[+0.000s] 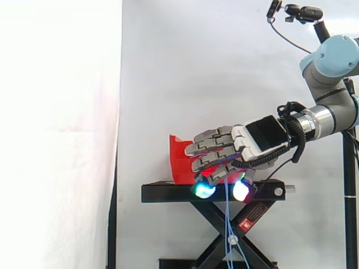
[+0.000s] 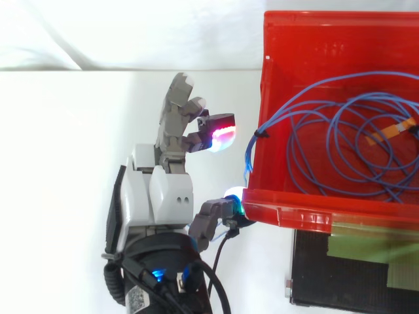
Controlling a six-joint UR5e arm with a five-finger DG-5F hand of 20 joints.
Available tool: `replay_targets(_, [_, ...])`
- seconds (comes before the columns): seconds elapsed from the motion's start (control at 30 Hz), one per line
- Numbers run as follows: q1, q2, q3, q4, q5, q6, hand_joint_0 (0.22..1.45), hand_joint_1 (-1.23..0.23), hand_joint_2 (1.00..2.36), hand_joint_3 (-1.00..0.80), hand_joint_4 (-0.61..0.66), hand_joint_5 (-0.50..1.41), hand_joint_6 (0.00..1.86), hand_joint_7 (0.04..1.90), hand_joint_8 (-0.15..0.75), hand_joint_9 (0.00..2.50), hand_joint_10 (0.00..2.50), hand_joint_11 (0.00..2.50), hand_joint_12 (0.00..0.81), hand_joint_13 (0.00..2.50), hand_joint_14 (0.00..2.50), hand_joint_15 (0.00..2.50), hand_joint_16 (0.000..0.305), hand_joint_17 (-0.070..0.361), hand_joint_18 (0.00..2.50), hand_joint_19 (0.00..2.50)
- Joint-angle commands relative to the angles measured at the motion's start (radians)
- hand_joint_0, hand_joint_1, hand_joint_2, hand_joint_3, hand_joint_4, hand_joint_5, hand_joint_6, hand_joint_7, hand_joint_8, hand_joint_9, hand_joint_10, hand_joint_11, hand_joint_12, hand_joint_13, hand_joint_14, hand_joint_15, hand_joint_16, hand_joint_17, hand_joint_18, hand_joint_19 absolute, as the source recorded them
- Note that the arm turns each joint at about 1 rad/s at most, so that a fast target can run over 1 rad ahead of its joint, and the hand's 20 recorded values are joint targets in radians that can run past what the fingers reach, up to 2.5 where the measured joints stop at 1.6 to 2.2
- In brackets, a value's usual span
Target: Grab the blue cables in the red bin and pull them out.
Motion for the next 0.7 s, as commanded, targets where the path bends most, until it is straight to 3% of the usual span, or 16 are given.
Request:
replay_targets(0.0, [-0.005, 0.0, 0.0, -0.002, 0.0, -0.016, 0.78, -0.97, 1.0, -1.0, 0.15, 0.56, 0.01, 0.65, 0.236, 0.42, 0.02, 0.44, 0.342, 0.2, 0.01, 0.23, 0.05, 0.113, 0.16, 0.37])
replay_targets(0.33, [-0.013, 0.0, 0.0, 0.003, 0.001, -0.038, 0.78, -0.97, 1.0, -1.0, 0.15, 0.58, 0.01, 0.67, 0.236, 0.43, 0.02, 0.44, 0.342, 0.2, 0.01, 0.23, 0.05, 0.112, 0.16, 0.38])
replay_targets(0.67, [-0.014, 0.0, 0.0, 0.014, 0.001, -0.053, 0.79, -0.97, 1.0, -1.0, 0.13, 0.63, 0.01, 0.84, 0.236, 0.43, 0.01, 0.45, 0.341, 0.21, 0.01, 0.23, 0.049, 0.111, 0.17, 0.38])
